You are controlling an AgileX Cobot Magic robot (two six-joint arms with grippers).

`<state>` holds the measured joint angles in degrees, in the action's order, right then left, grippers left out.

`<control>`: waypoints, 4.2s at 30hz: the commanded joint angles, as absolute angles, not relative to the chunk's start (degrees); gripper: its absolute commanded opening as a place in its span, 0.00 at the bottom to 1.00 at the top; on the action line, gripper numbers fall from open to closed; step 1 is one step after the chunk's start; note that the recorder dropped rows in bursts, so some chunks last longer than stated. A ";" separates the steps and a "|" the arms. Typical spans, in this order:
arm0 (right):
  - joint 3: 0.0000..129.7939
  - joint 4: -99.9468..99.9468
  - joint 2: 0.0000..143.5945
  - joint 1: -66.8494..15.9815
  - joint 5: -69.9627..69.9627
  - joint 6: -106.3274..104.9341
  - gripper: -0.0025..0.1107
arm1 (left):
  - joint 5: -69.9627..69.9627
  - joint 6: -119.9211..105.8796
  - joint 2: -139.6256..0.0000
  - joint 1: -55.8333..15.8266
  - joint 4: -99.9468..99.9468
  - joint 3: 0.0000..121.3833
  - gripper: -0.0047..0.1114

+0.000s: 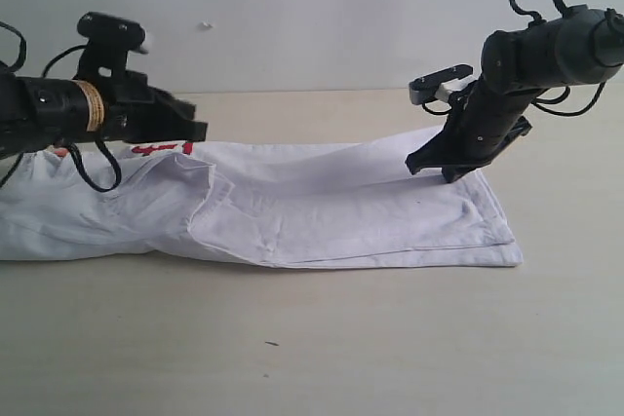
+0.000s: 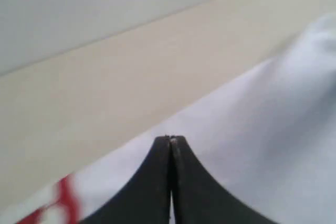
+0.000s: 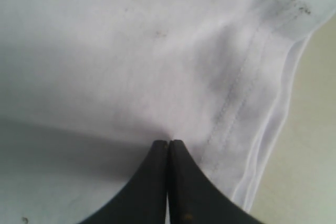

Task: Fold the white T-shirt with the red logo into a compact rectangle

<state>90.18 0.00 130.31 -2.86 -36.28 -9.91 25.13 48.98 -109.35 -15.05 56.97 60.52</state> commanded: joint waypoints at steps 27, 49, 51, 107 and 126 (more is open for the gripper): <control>89.58 0.00 131.94 -2.66 -37.15 -10.39 0.02 | -49.84 -16.71 -114.21 -20.45 14.31 90.97 0.04; 89.58 0.00 131.94 -2.66 -36.26 -10.39 0.02 | -42.40 -16.18 -123.54 -19.93 15.85 86.36 0.04; 89.58 0.00 131.94 -2.66 -36.03 -10.39 0.02 | -41.46 -9.55 -124.12 -19.93 23.32 86.36 0.04; 93.60 10.54 124.47 -2.66 -41.04 -15.18 0.02 | -47.32 -24.52 -112.73 -15.81 -6.47 76.97 0.04; 81.26 10.04 128.18 -2.66 -35.13 -15.00 0.02 | -33.72 -6.54 -114.84 -8.22 -6.02 66.63 0.04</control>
<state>86.08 10.88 128.35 -2.86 -34.82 -14.81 -37.33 -7.26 -114.35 -8.96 -6.09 66.75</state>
